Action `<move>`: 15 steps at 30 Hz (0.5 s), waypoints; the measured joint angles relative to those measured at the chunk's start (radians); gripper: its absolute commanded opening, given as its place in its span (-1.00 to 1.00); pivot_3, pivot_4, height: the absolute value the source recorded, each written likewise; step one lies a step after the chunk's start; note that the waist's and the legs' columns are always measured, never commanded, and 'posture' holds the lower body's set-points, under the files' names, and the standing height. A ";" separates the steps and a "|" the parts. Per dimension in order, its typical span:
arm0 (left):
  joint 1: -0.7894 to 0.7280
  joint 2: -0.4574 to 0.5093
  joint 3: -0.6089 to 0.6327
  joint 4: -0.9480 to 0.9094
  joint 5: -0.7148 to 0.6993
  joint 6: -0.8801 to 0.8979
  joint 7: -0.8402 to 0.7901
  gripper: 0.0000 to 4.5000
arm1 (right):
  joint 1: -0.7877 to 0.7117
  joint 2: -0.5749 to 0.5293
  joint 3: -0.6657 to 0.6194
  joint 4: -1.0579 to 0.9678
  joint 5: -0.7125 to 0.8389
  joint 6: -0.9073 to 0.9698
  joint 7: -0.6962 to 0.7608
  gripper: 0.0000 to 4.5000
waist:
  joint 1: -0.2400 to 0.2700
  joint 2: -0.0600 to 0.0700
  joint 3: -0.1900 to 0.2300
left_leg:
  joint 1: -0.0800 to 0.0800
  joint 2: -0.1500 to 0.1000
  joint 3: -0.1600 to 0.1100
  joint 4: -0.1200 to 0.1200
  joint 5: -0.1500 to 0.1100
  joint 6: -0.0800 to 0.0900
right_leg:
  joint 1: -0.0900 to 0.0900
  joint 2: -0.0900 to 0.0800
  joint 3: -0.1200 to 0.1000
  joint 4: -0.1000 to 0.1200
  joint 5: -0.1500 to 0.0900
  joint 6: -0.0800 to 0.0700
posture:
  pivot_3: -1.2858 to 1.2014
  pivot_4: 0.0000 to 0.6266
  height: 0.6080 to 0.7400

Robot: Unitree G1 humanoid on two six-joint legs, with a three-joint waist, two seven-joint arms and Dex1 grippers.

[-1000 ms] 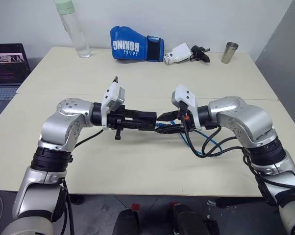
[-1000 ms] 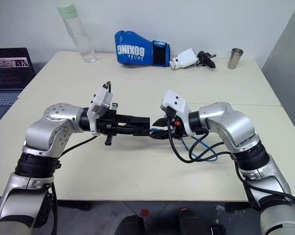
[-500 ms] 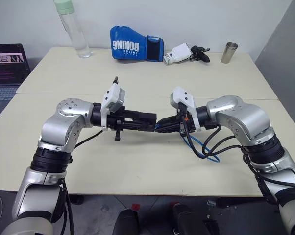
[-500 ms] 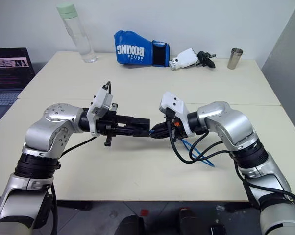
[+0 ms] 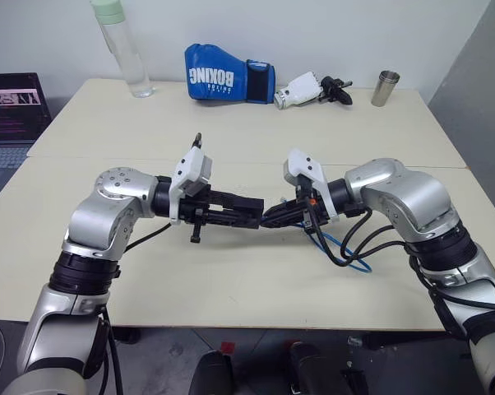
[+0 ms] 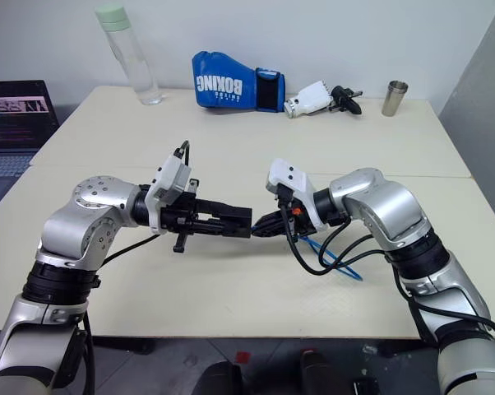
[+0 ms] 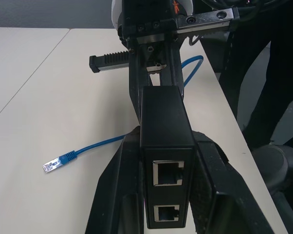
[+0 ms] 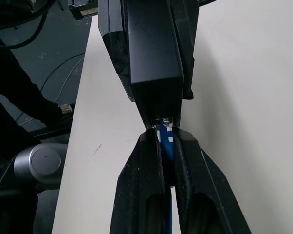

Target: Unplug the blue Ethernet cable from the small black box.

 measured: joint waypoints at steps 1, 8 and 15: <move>0.000 0.000 0.000 0.000 0.000 0.000 -0.001 -0.65 | -0.002 0.001 0.000 0.002 0.000 0.004 0.001 -1.00 | 0.000 0.000 0.000 | 0.000 0.000 0.000 0.000 0.000 0.000 | 0.000 0.000 0.000 0.000 0.000 0.000 | 0.03 -0.52 1.00; 0.000 0.001 0.000 0.000 0.000 -0.002 -0.004 -0.65 | -0.006 0.000 0.003 0.008 -0.002 0.004 0.009 -1.00 | 0.000 0.000 0.000 | 0.000 0.000 0.000 0.000 0.000 0.000 | 0.000 0.000 0.000 0.000 0.000 0.000 | 0.03 -0.52 1.00; 0.039 0.033 -0.001 -0.012 0.003 -0.002 -0.017 -0.65 | 0.120 -0.157 0.008 0.030 -0.074 -0.070 0.013 -1.00 | 0.005 0.000 0.000 | -0.001 -0.001 0.000 0.000 0.000 0.000 | 0.000 -0.001 0.000 -0.002 0.000 0.000 | 0.03 -0.52 1.00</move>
